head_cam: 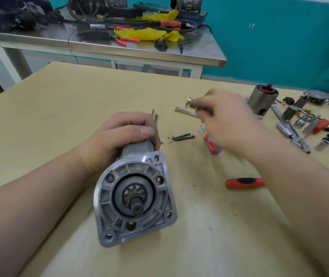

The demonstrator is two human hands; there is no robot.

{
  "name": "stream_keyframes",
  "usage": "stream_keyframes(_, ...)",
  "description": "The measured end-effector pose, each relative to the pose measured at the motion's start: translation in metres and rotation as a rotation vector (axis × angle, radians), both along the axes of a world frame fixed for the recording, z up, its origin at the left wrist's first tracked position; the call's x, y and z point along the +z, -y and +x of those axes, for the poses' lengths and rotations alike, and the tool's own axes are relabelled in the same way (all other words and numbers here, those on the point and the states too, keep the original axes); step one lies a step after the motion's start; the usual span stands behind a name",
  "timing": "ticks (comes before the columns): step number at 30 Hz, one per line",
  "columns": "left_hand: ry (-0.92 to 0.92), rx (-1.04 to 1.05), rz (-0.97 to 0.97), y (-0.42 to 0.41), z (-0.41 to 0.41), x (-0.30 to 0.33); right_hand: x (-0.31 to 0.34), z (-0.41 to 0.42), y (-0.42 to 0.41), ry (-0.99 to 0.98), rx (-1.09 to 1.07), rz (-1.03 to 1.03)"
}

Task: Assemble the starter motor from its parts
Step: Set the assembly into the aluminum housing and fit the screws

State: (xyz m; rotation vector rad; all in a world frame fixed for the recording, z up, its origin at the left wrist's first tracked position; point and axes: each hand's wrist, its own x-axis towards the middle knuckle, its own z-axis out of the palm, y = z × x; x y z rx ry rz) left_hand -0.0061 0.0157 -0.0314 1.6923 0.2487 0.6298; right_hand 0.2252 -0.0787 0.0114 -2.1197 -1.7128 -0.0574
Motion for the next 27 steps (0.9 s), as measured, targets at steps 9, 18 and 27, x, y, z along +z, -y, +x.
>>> stream_keyframes(9, -0.054, 0.02, 0.058, -0.003, 0.003, -0.002, -0.034, 0.003, -0.022, 0.354, 0.074, -0.231)
stream_keyframes(18, -0.028, 0.114, 0.064, 0.006, 0.004, -0.001, -0.026, -0.006, -0.013, 0.195, 0.156, -0.411)
stream_keyframes(27, 0.025, 0.372, 0.076, -0.006, 0.003, -0.004, -0.014, -0.011, 0.009, -0.549, 0.308, 0.022)
